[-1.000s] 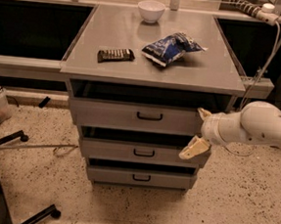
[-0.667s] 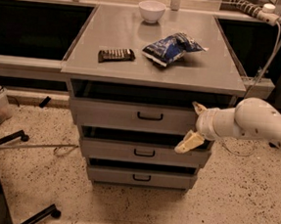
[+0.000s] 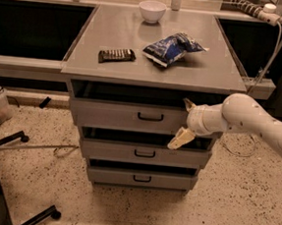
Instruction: Open top drawer
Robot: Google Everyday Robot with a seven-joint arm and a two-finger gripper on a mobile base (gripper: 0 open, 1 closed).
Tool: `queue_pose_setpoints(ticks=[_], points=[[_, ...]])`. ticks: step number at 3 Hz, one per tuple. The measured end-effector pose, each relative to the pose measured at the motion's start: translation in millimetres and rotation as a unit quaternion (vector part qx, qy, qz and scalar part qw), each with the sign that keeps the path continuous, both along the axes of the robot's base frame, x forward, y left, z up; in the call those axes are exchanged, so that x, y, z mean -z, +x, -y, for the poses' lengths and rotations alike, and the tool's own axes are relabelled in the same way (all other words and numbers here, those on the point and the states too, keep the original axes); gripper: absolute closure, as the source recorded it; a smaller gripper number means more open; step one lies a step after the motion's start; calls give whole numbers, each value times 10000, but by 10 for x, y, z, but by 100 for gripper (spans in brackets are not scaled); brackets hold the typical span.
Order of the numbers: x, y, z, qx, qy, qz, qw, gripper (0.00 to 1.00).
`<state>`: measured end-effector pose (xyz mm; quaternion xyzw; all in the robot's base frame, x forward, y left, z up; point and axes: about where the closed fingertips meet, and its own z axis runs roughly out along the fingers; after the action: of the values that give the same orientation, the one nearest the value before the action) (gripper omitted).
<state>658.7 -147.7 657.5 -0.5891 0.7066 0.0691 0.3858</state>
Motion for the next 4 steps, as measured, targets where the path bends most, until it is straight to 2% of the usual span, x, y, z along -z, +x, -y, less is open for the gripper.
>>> queue_pose_setpoints(ticks=[1,2,3,4], points=[[23,24,-29,-34,-18,-93,9999,0],[-13,117,-59,-133,-209,-427,9988,0],[-15,-106,-83,-393,-554,-1196,9905,0],[-53,-505,-118,-716,-798,-2000,9739,0]])
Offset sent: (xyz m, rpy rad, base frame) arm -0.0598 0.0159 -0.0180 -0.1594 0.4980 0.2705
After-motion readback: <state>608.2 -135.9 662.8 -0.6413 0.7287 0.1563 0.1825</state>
